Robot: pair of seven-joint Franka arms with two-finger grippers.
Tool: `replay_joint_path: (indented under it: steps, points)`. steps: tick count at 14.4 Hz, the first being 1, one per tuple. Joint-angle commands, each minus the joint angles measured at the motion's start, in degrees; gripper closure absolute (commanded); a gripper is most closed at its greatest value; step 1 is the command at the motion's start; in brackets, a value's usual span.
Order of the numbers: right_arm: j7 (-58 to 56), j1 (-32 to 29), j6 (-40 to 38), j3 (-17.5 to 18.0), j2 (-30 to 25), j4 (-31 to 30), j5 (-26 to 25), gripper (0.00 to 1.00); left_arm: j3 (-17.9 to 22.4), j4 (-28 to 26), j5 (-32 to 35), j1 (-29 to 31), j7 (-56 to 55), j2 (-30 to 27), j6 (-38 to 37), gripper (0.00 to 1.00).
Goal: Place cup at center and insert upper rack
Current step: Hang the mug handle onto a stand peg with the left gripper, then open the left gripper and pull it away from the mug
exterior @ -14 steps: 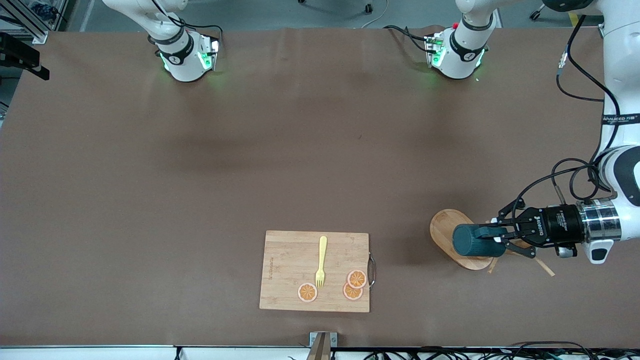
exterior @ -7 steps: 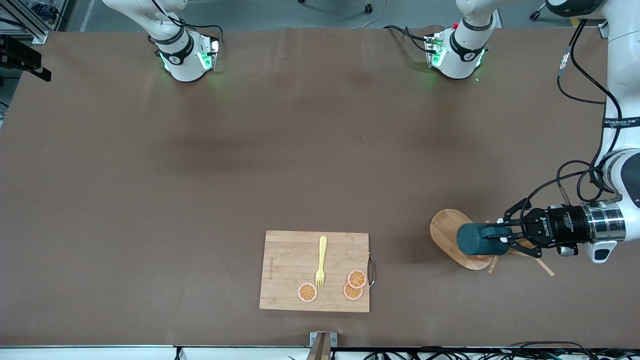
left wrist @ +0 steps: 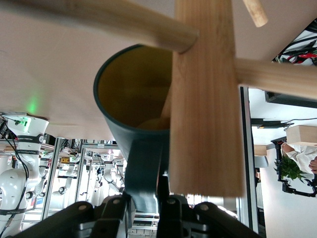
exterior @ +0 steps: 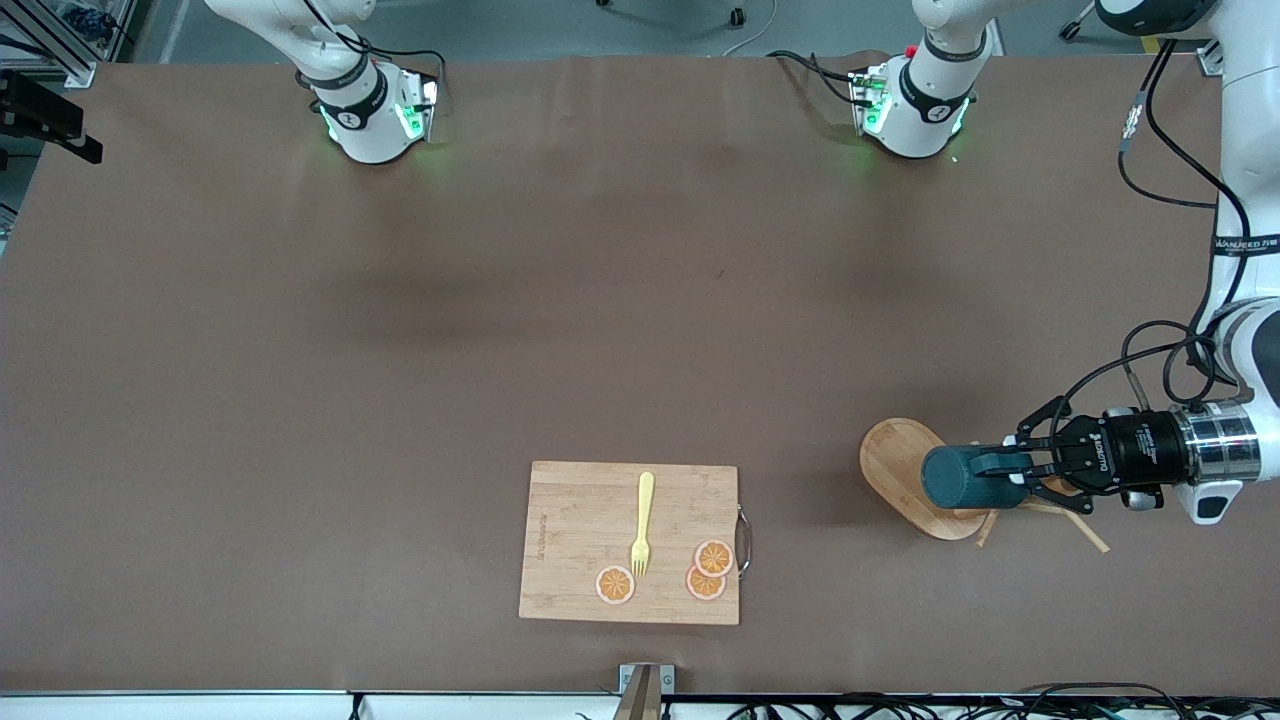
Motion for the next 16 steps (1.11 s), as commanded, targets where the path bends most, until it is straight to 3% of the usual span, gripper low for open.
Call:
replay_joint_path:
  steps: [1, 3, 5, 8, 9, 13, 16]
  points:
    - [0.81, -0.26, 0.78, 0.30, -1.77, -2.10, 0.80, 0.00, -0.38, 0.65, -1.25, 1.14, 1.12, 1.14, -0.96, 0.92]
    - [0.81, -0.26, 0.78, 0.30, -2.20, -2.62, 0.80, 0.00, -0.38, 0.65, -1.25, 1.32, 1.21, 1.15, -1.22, 0.89]
    - [0.81, -0.26, 1.65, 0.30, -3.78, -4.64, 0.80, 0.00, -0.38, 0.65, -1.25, 1.67, 1.21, 1.23, -1.22, 0.76]
    - [0.90, -0.26, 1.66, 0.30, -3.88, -4.74, 0.80, 0.00, -0.38, 0.73, -1.08, 1.76, 1.03, 1.50, -1.22, 0.10]
    - [1.24, -0.26, 1.66, 0.30, -3.88, -4.74, 0.89, 0.00, -0.47, 0.73, -1.07, 1.76, 1.03, 1.06, -1.22, 0.00]
    - [1.77, -0.26, 1.92, 0.39, -4.14, -4.47, 0.89, 0.00, -1.17, 1.09, -0.46, 1.50, 1.03, -3.05, -2.63, 0.00]
    - [1.77, -0.26, 3.41, 0.39, -4.49, -4.47, 0.89, 0.00, -2.48, 1.17, 7.16, -0.86, 1.12, -9.56, -3.42, 0.00]
